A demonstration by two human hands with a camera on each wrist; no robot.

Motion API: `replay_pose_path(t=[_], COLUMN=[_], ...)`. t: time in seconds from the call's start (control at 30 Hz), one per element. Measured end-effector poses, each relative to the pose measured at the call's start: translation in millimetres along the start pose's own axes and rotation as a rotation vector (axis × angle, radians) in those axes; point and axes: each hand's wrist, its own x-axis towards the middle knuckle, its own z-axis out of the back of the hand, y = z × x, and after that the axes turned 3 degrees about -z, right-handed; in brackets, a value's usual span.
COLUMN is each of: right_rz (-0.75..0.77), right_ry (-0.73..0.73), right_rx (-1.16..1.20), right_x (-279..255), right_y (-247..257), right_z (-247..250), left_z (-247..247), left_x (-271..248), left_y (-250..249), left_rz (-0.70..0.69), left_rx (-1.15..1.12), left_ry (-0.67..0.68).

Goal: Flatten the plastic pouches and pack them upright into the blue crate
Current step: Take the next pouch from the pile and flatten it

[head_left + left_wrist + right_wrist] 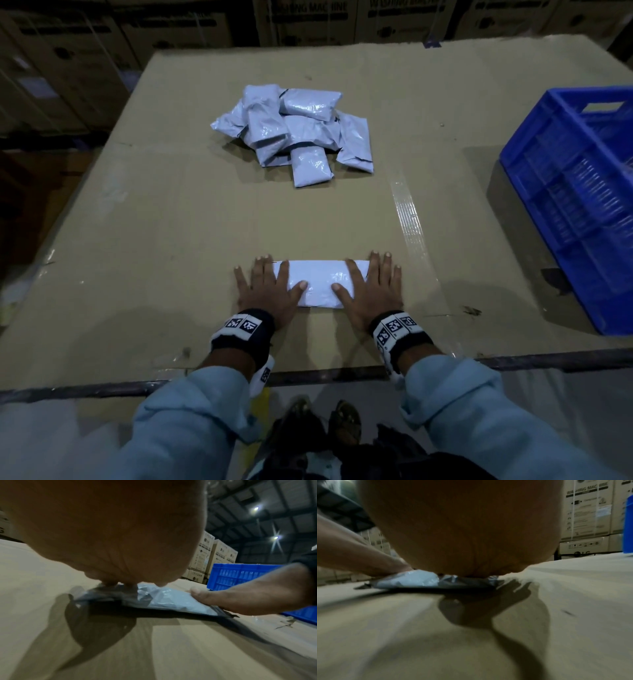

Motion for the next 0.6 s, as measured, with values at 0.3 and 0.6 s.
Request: replay_pose_path(t=[0.3,0.6], right_rz=[0.31,0.232], right_ry=[-0.017,0.083], right_rx=[0.063,0.091], right_x=[2.6,14.3], right_y=[35.7,28.3], right_z=[-6.2,-8.8], left_z=[-20.5,-24.5], left_x=[25.5,25.3], left_y=[2.7,-1.7], left_rz=[-0.328,-0.205], left_rx=[-0.157,-0.151], left_ry=[-0.139,-0.131])
